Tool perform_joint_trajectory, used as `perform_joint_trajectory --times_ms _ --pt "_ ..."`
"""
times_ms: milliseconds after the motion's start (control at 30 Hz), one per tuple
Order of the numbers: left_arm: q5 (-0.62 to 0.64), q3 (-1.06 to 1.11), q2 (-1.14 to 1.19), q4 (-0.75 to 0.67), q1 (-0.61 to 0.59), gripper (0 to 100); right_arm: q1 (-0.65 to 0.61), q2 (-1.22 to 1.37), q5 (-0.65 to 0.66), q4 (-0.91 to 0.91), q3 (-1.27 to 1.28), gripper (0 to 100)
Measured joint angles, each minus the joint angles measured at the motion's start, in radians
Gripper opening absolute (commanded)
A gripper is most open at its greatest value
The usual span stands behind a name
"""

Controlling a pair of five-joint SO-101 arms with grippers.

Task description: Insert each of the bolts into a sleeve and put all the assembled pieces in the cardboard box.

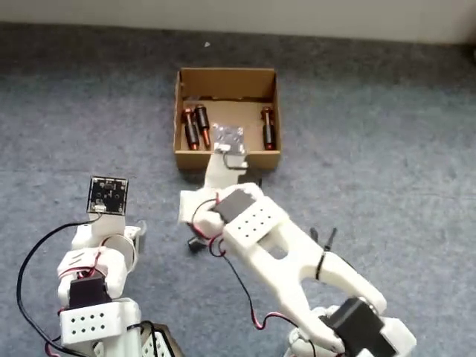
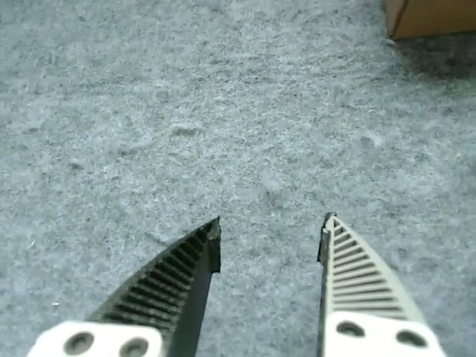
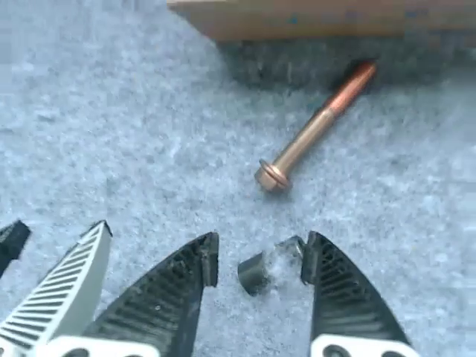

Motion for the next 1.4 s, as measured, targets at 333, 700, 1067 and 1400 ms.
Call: perform_joint_trajectory --times_ms 333,700,1067,1400 --pt "0.000 0.000 0.000 -0.025 -0.025 23 -0.077 0.153 -0.066 0.077 0.000 17.6" --pt "0.000 0.000 0.000 -0.025 -0.025 23 -0.086 0.206 -0.075 -0.017 -0.005 17.6" --pt "0.000 0.000 0.000 -0.025 -0.025 23 -0.044 0.262 -0.100 -0.064 -0.006 14.9" --pt "0.000 0.000 0.000 -0.025 -0.025 23 0.003 0.267 -0.015 -0.061 -0.002 0.5"
